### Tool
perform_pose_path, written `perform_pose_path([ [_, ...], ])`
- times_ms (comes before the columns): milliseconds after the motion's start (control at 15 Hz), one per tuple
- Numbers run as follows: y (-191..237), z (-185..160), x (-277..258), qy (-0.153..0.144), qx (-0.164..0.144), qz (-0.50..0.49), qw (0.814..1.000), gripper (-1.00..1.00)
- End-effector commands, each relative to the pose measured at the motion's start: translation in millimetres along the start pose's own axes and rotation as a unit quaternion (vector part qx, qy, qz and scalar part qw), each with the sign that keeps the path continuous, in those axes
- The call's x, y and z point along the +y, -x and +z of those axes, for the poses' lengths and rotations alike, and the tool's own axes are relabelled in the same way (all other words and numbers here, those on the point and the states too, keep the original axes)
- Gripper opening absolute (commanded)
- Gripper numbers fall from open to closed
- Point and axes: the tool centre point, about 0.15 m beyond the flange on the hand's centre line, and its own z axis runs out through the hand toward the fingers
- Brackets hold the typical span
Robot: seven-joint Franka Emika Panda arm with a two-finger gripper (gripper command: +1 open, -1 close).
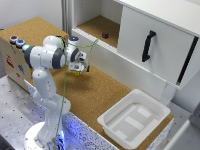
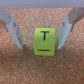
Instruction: Place the yellow object on top of the drawer
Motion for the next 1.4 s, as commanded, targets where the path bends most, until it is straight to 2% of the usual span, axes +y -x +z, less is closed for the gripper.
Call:
perform_pose_path([
  [0, -6.0, -0.1, 6.8, 0.034, -0.026, 0.010, 0.999, -1.00],
  [267, -0.7, -35.5, 10.9, 0.045, -0.014, 0.027, 0.999, -1.00],
  [600, -14.6, -91.5, -10.9, 0.053, 0.020, -0.019, 0.998, -1.00],
  [667, -19.8, -106.0, -22.4, 0.032, 0.020, -0.047, 0.998, -1.00],
  [1067, -35.0, -207.1, -76.4, 0.019, 0.066, -0.154, 0.986, -1.00],
  [1267, -31.5, -259.4, -117.9, -0.006, 0.093, -0.226, 0.970, -1.00],
  [1333, -30.7, -270.4, -136.9, -0.023, 0.093, -0.271, 0.958, -1.00],
])
